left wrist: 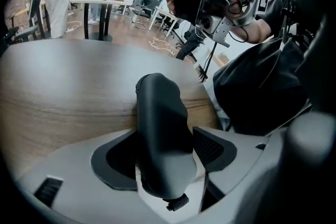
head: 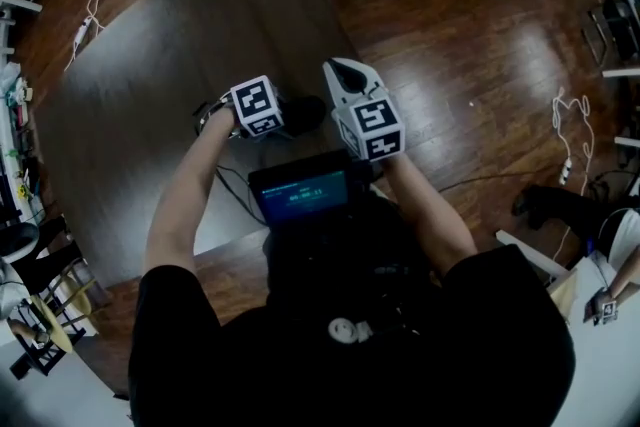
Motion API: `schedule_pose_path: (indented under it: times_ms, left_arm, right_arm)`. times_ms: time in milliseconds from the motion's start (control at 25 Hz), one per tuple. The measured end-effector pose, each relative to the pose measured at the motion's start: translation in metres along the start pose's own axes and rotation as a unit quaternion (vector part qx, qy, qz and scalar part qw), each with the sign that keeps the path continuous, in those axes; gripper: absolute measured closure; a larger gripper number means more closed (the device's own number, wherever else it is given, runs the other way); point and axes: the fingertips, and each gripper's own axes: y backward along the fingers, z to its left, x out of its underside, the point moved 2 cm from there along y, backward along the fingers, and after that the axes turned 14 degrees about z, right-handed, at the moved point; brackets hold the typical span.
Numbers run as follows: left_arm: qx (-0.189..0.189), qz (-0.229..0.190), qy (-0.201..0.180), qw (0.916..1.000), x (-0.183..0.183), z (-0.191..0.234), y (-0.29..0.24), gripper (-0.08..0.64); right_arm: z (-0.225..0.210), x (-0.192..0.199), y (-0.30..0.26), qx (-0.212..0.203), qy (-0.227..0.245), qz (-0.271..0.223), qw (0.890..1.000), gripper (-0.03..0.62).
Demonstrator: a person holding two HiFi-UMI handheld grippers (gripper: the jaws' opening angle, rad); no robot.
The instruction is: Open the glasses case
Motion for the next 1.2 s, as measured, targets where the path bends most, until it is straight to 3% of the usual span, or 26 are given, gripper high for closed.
schedule_pose_path:
  times_ms: [120,200,280,360,440,520,600,840,1040,1200]
  left_arm:
    - [-0.041,0.000,0.006,0.9991,0.001,0.005,0.001,0.244]
    - [-0.104,0.012,0.034,0.9939,0.009,0.017,0.007,0.244]
    - [-0.207,0.020,0.038,0.9774,0.011,0.033,0.021,0.245]
    - [-0.309,0.051,0.017,0.9495,0.017,0.046,0.028,0.243]
    - [-0.366,0.075,-0.007,0.9277,0.022,0.050,0.024,0.236]
    - [-0.383,0.074,-0.012,0.9209,0.022,0.046,0.020,0.236]
    - [-0.373,0.061,-0.006,0.9257,0.020,0.040,0.020,0.236]
    - [-0.274,-0.001,0.030,0.9614,0.013,0.021,0.029,0.236]
    - [-0.265,0.020,0.008,0.9639,0.010,0.022,0.028,0.222]
    - [-0.219,-0.006,0.052,0.9744,0.012,0.018,0.032,0.222]
  right_arm:
    - [-0.001,-0.003,-0.002,-0.004,0.001,-0.006,1.000,0.574]
    - [0.001,-0.005,-0.001,-0.008,0.002,-0.008,1.000,0.574]
    - [0.002,-0.005,-0.002,-0.011,0.004,-0.009,1.000,0.574]
    - [0.003,-0.005,-0.003,-0.014,0.006,-0.009,1.000,0.574]
    - [0.003,-0.005,-0.001,-0.016,0.008,-0.010,1.000,0.574]
    - [0.003,-0.004,0.004,-0.018,0.009,-0.013,1.000,0.574]
    - [0.001,-0.002,0.007,-0.019,0.008,-0.015,1.000,0.574]
    - [0.001,-0.001,0.013,-0.020,0.009,-0.020,1.000,0.574]
    - [0.002,-0.003,0.013,-0.020,0.012,-0.023,0.999,0.574]
    - [0.002,-0.006,0.015,-0.017,0.009,-0.024,1.000,0.574]
